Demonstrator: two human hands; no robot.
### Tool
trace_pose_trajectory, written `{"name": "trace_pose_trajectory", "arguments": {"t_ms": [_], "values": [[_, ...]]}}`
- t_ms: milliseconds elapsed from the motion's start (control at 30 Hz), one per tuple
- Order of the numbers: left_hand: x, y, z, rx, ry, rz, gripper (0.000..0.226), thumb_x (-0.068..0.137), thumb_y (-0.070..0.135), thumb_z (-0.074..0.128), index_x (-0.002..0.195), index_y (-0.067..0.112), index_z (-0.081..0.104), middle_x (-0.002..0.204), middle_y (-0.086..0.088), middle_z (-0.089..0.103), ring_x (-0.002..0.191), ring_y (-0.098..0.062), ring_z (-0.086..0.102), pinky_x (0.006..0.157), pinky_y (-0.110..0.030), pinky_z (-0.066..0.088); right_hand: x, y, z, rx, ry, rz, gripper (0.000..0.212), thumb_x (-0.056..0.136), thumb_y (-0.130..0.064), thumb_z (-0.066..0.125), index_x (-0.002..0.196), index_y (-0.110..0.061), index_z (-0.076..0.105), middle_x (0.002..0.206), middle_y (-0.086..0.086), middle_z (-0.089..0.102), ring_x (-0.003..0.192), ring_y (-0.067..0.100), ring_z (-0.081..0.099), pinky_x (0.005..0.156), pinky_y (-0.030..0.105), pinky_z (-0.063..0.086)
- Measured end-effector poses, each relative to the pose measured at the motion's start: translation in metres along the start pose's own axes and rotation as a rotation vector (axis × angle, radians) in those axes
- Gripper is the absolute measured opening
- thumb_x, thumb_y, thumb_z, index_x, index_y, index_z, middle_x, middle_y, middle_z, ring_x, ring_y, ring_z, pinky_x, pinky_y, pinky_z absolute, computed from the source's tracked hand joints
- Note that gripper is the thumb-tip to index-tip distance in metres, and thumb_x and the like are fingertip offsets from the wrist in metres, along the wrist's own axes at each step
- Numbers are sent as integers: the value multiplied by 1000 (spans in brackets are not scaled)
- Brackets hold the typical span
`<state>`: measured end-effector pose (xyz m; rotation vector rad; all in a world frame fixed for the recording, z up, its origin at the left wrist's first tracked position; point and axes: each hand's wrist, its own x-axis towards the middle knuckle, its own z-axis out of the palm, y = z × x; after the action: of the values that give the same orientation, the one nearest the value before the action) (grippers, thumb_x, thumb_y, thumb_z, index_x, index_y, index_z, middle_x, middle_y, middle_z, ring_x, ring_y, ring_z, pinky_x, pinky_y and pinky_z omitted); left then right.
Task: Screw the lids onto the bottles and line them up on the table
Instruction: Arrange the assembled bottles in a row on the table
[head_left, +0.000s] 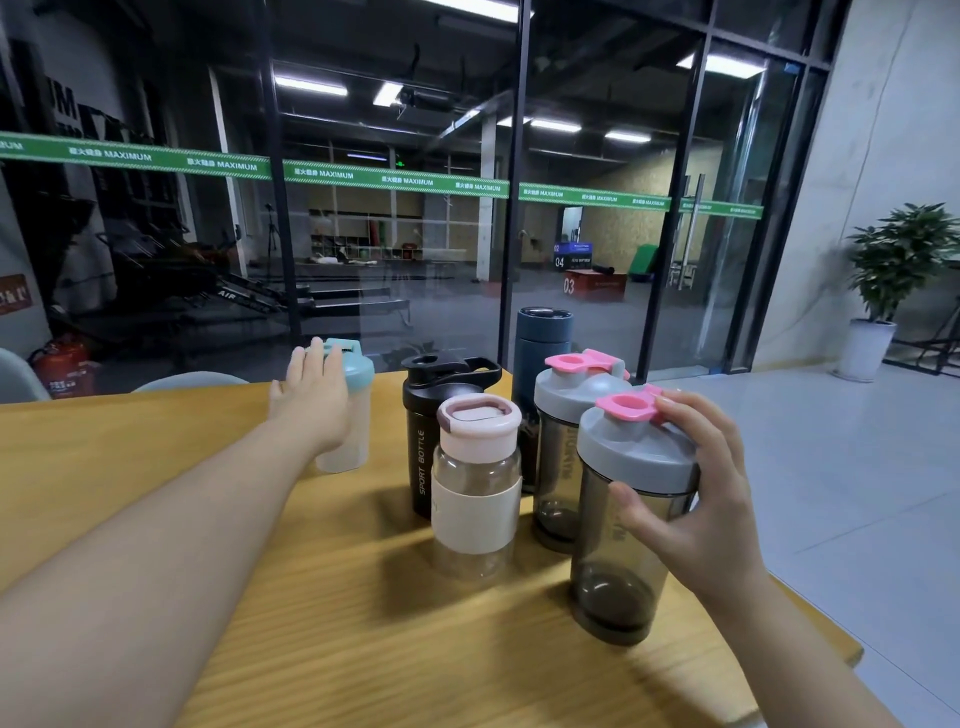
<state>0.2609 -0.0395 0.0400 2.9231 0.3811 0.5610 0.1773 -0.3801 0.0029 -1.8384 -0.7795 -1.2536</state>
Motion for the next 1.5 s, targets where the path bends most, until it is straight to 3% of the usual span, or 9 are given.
{"name": "trace_pose_trajectory", "arguments": {"t_ms": [300, 433, 533, 733, 900, 1067, 1367, 1500], "values": [[7, -2, 4, -16, 33, 14, 66, 96, 16, 47, 150, 10, 8, 160, -6, 4, 146, -27, 2, 113, -50, 21, 0, -2, 0, 0, 13, 8, 66, 68, -31, 68, 129, -22, 44, 132, -11, 40, 124, 19, 45, 106, 32, 36], [5, 2, 1, -108, 118, 25, 53, 93, 12, 52, 139, 8, 26, 141, -11, 28, 130, -31, 28, 93, -44, 40, -1, -3, 0, -5, 12, 14, 65, 68, -30, 68, 128, -20, 44, 132, -9, 41, 123, 23, 45, 106, 30, 36], [3, 7, -1, -109, 146, 18, 50, 94, 17, 54, 136, 4, 29, 127, -16, 32, 115, -33, 37, 85, -38, 42, 0, -4, 0, 1, 14, 18, 65, 68, -30, 67, 128, -21, 44, 132, -7, 41, 124, 22, 45, 106, 28, 35], [0, 8, -5, -120, 190, -21, 51, 88, 27, 65, 126, 2, 42, 120, -16, 33, 108, -32, 39, 89, -38, 41, -1, -4, 0, 3, 10, 29, 65, 68, -31, 67, 128, -19, 43, 130, -4, 42, 125, 16, 44, 107, 25, 35], [-1, 10, -6, -89, 168, -3, 68, 82, 37, 71, 128, 1, 36, 138, -17, 28, 118, -34, 39, 94, -39, 41, -1, -4, 0, -4, 12, 29, 66, 68, -30, 68, 128, -19, 43, 128, 10, 44, 125, 11, 43, 106, 23, 35], [-5, 12, -4, -49, 169, 71, 68, 80, 40, 71, 121, 0, 36, 121, -18, 45, 109, -33, 46, 93, -35, 36, -1, -2, 1, -14, 17, 24, 65, 68, -29, 68, 127, -13, 44, 129, 12, 44, 126, 12, 43, 107, 23, 34], [-30, 3, -20, -224, 138, 88, 78, 77, 38, 75, 136, 9, 33, 130, -12, 43, 117, -32, 44, 93, -38, 39, -2, -2, 1, -24, 20, 30, 65, 68, -30, 67, 125, -6, 45, 128, 15, 46, 126, 9, 42, 107, 24, 35], [-48, -8, -38, -228, 71, 114, 81, 74, 44, 76, 139, 16, 36, 136, -5, 41, 119, -26, 46, 91, -37, 43, -2, -1, 1, -14, 24, 29, 66, 68, -31, 67, 126, -7, 45, 128, 5, 45, 127, 8, 42, 107, 24, 35]]}}
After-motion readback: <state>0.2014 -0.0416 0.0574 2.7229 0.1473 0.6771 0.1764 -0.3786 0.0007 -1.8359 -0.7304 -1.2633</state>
